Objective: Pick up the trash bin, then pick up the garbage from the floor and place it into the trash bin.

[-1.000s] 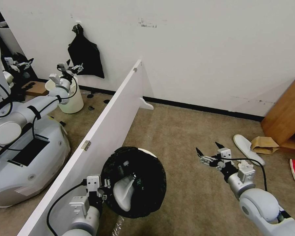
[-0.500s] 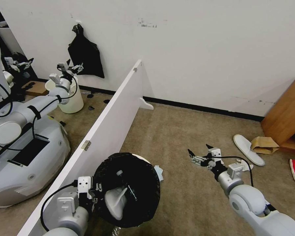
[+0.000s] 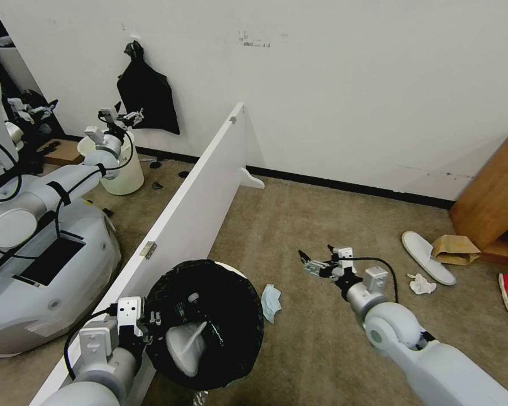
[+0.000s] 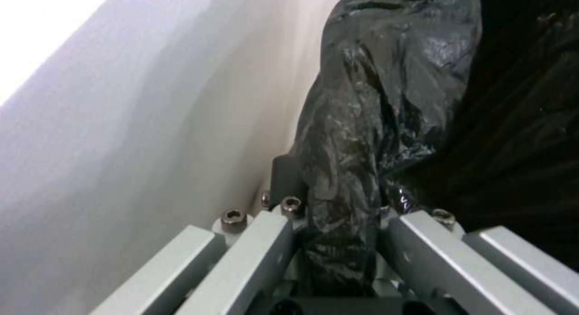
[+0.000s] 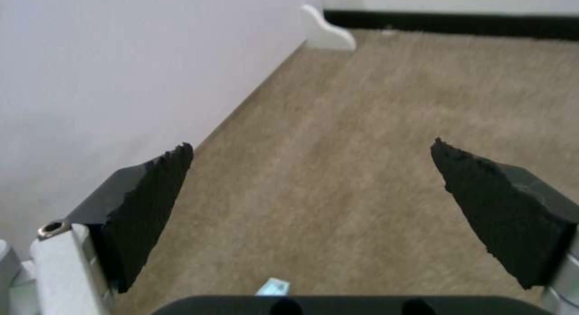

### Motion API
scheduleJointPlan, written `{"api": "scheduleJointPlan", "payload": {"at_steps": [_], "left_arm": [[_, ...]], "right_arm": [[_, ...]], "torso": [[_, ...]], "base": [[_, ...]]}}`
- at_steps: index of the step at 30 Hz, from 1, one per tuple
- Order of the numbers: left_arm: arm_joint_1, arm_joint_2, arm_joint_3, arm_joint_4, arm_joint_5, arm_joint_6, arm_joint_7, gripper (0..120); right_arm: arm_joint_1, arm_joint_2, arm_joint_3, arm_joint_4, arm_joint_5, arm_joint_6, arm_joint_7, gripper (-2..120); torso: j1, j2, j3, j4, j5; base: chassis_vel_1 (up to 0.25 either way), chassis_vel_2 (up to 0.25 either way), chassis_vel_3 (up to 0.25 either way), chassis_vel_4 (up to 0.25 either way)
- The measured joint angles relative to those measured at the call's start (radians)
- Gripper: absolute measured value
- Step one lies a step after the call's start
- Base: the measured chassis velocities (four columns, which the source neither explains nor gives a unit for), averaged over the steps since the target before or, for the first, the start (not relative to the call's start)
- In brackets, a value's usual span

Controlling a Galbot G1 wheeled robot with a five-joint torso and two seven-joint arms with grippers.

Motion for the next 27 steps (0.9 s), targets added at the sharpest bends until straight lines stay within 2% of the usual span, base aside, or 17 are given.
{"api": "scheduleJointPlan", "payload": {"at_steps": [5, 10, 27], "left_arm": [[-0.022, 0.009, 0.005, 0.0, -0.05, 0.004, -0.056, 2], [-0.031, 0.016, 0.01, 0.0, -0.071, 0.004, -0.075, 2], [-0.057, 0.024, 0.004, 0.001, -0.1, 0.001, -0.078, 2]], "right_arm": [[0.042, 0.025, -0.074, -0.042, 0.039, -0.012, 0.027, 100], [0.075, 0.044, -0.142, -0.07, 0.09, -0.022, 0.063, 100], [0.191, 0.139, -0.295, -0.17, 0.206, -0.082, 0.177, 100]], "torso": [[0.0, 0.0, 0.0, 0.0, 0.0002], [0.0, 0.0, 0.0, 0.0002, 0.0001], [0.0, 0.0, 0.0, 0.0002, 0.0]], "base": [[0.0, 0.0, 0.0, 0.0], [0.0, 0.0, 0.0, 0.0], [0.0, 0.0, 0.0, 0.0]]}}
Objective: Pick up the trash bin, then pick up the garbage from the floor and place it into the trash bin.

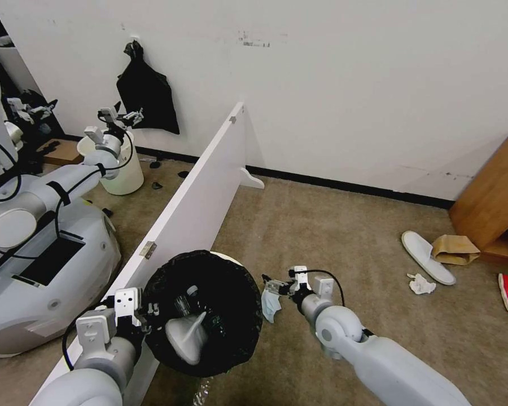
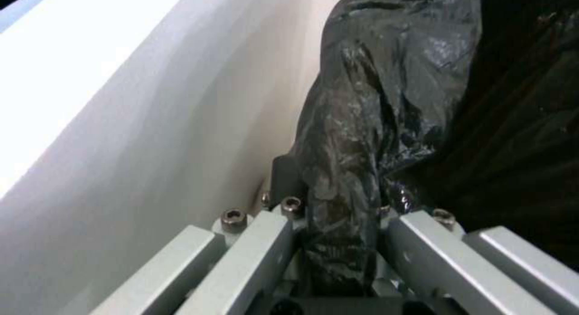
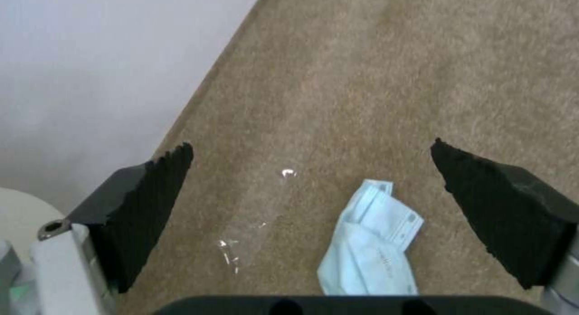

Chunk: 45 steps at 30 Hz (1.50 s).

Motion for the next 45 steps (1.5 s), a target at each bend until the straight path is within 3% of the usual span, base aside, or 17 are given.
{"api": "scheduleJointPlan", "payload": {"at_steps": [5, 21, 45], "left_arm": [[-0.004, 0.001, -0.009, 0.002, -0.009, 0.0, 0.003, 2], [0.0, -0.002, -0.006, 0.001, -0.012, -0.001, 0.006, 2], [0.0, -0.003, -0.012, 0.001, -0.016, -0.001, 0.008, 2]], "right_arm": [[0.025, 0.036, -0.018, -0.023, 0.04, -0.059, 0.066, 100], [0.027, 0.15, -0.019, -0.111, 0.112, -0.122, 0.171, 100], [0.055, 0.212, -0.011, -0.218, 0.158, -0.2, 0.234, 100]], "torso": [[0.0, 0.0, 0.0, 0.0, 0.0], [0.0, 0.0, 0.0, -0.0001, 0.0001], [0.0, 0.0, 0.0, -0.0001, 0.0001]], "base": [[0.0, 0.0, 0.0, 0.0], [0.0, 0.0, 0.0, 0.0], [0.0, 0.0, 0.0, 0.0]]}}
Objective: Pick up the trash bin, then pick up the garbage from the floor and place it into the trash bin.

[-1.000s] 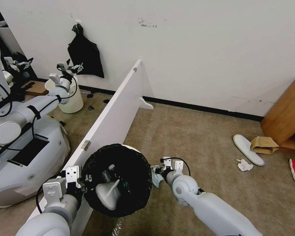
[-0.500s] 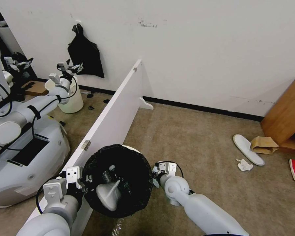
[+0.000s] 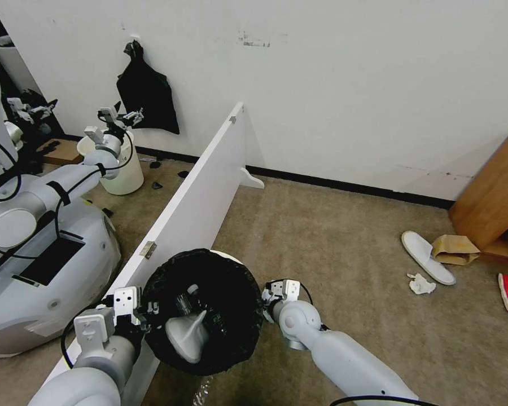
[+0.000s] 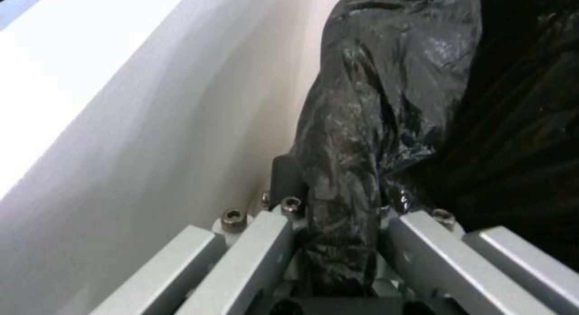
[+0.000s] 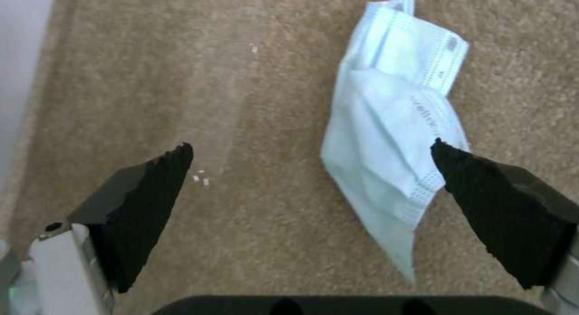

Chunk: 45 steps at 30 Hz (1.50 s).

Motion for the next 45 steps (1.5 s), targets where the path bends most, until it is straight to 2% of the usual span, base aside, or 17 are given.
{"api": "scheduleJointPlan", "payload": {"at_steps": [29, 45], "left_arm": [[-0.022, -0.005, -0.002, 0.009, -0.022, 0.0, 0.0, 2], [-0.036, -0.002, -0.002, 0.025, -0.029, 0.0, -0.001, 2]], "right_arm": [[0.055, 0.076, 0.015, -0.269, -0.162, 0.012, -0.147, 100], [0.051, 0.089, 0.024, -0.311, -0.197, 0.025, -0.171, 100]], "torso": [[0.0, 0.0, 0.0, 0.0002, 0.0002], [0.0, 0.001, 0.0, 0.0001, 0.0]], "base": [[0.0, 0.0, 0.0, 0.0], [0.0, 0.0, 0.0, 0.0]]}}
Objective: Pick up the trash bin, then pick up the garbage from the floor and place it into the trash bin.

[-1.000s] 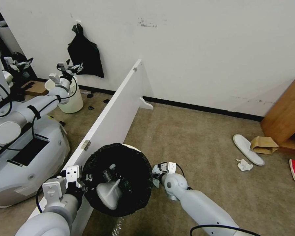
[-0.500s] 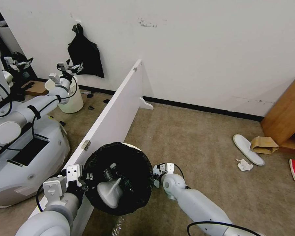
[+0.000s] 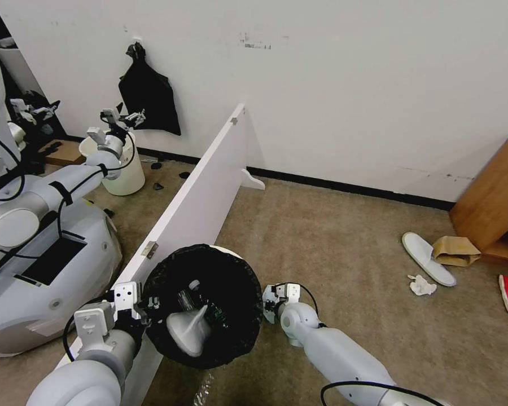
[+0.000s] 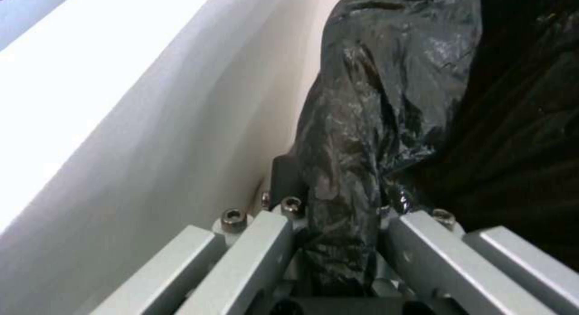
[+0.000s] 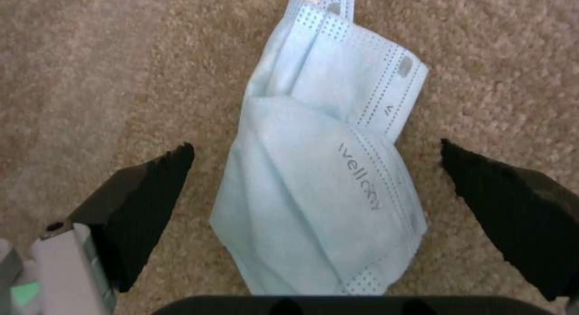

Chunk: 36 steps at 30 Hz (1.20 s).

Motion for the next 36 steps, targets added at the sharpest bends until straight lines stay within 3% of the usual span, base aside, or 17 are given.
{"api": "scheduleJointPlan", "payload": {"at_steps": [6, 12, 18, 28, 36], "left_arm": [[-0.006, -0.003, 0.0, 0.008, 0.0, 0.0, 0.0, 2], [-0.01, -0.005, 0.004, 0.013, 0.0, 0.0, 0.0, 2], [-0.018, -0.007, 0.011, 0.017, -0.001, 0.0, 0.0, 2], [-0.023, -0.009, 0.013, 0.021, -0.002, 0.0, 0.0, 2], [-0.028, -0.012, 0.018, 0.027, -0.002, 0.0, 0.001, 2]], "right_arm": [[-0.007, -0.002, -0.006, 0.0, -0.002, 0.004, -0.009, 99], [-0.014, -0.004, -0.013, 0.006, -0.003, 0.006, -0.008, 88], [-0.018, -0.006, -0.02, 0.01, -0.002, 0.006, -0.005, 79], [-0.018, -0.007, -0.024, 0.013, 0.001, 0.006, -0.005, 75], [-0.024, -0.013, -0.042, 0.039, 0.015, 0.006, 0.011, 55]], "torso": [[0.0, 0.0, 0.0, -0.0004, -0.0005], [0.0, 0.0, 0.0, -0.0013, -0.0012], [0.0, 0.0, 0.0, -0.0006, -0.001], [0.0, 0.0, 0.0, -0.0005, -0.0007], [0.0, -0.001, 0.001, -0.0008, -0.0006]], "base": [[0.0, 0.0, 0.0, 0.0], [0.0, 0.0, 0.0, 0.0], [0.0, 0.0, 0.0, 0.0], [0.0, 0.0, 0.0, 0.0], [0.0, 0.0, 0.0, 0.0]]}}
